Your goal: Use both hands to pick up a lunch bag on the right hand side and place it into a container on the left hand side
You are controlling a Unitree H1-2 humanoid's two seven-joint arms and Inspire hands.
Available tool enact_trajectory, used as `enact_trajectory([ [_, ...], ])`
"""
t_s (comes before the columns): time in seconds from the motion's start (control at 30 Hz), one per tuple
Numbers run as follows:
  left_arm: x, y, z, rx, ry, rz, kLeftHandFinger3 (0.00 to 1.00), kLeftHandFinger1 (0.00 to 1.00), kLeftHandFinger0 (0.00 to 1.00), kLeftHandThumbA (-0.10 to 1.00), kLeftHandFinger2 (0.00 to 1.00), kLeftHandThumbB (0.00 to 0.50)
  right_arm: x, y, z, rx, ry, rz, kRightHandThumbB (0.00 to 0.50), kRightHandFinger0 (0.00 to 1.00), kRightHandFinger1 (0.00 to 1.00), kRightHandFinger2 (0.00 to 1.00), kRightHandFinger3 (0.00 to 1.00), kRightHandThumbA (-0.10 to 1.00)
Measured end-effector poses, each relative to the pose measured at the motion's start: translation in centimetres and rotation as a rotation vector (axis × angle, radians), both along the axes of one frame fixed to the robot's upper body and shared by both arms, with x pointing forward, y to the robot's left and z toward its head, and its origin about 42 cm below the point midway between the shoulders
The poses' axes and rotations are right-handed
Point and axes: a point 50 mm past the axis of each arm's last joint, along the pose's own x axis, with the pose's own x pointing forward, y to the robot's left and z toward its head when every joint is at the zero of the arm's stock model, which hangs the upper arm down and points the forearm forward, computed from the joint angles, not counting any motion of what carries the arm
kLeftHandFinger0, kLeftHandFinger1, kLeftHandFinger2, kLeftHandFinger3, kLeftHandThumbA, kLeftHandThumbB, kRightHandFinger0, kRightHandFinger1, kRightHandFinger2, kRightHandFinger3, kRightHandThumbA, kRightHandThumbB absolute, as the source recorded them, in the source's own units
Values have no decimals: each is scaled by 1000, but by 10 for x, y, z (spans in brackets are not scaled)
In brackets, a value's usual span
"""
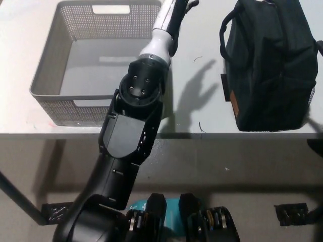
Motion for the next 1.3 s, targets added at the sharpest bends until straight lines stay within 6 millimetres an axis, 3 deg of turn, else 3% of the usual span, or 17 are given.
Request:
enact_trajectory([
  [0.17, 8, -6, -13, 16, 59, -2, 1000, 1000, 1000, 1000, 1000, 393, 19, -1, 3, 10, 30, 2, 241, 1000, 1000, 1000, 1000, 1000],
  [0.23, 9, -10, -19, 30, 83, -7, 1000, 1000, 1000, 1000, 1000, 337, 28, -2, 3, 16, 46, 4, 250, 1000, 1000, 1000, 1000, 1000],
  [0.3, 11, -16, -26, 62, 100, -16, 1000, 1000, 1000, 1000, 1000, 374, 36, -2, 1, 22, 66, 5, 261, 1000, 1000, 1000, 1000, 1000],
  [0.4, 13, -26, -36, 124, 121, -34, 1000, 1000, 1000, 1000, 1000, 373, 44, -3, -1, 27, 87, 7, 273, 1000, 1000, 1000, 1000, 1000],
  [0.47, 11, -34, -45, 159, 135, -53, 1000, 1000, 1000, 1000, 1000, 324, 48, -3, -2, 29, 94, 8, 281, 1000, 1000, 1000, 1000, 1000],
  [0.57, 9, -44, -53, 193, 143, -77, 1000, 1000, 1000, 1000, 1000, 306, 53, -4, -6, 33, 109, 10, 299, 1000, 1000, 1000, 1000, 1000],
  [0.63, 8, -49, -57, 204, 148, -90, 1000, 1000, 1000, 1000, 1000, 316, 58, -5, -8, 37, 122, 11, 252, 1000, 1000, 1000, 1000, 1000],
  [0.83, 4, -62, -68, 222, 155, -118, 1000, 1000, 1000, 1000, 1000, 321, 73, -14, -20, 80, 188, 13, 210, 1000, 1000, 1000, 1000, 1000],
  [0.93, 3, -65, -72, 236, 152, -124, 1000, 1000, 1000, 1000, 1000, 314, 78, -21, -28, 135, 217, 22, 222, 1000, 1000, 1000, 1000, 1000],
  [1.07, -2, -66, -79, 246, 143, -139, 1000, 1000, 1000, 1000, 1000, 302, 79, -27, -34, 187, 230, 37, 200, 1000, 1000, 1000, 1000, 1000],
  [1.13, -7, -67, -88, 257, 149, -151, 1000, 1000, 1000, 1000, 1000, 293, 78, -31, -38, 225, 234, 49, 222, 1000, 1000, 1000, 1000, 1000],
  [1.27, -10, -70, -95, 262, 152, -165, 1000, 1000, 1000, 1000, 1000, 295, 80, -34, -43, 268, 247, 62, 204, 1000, 1000, 1000, 1000, 1000],
  [1.3, -10, -71, -95, 263, 151, -167, 1000, 1000, 1000, 1000, 1000, 291, 83, -34, -46, 282, 259, 66, 224, 1000, 1000, 1000, 1000, 1000],
])
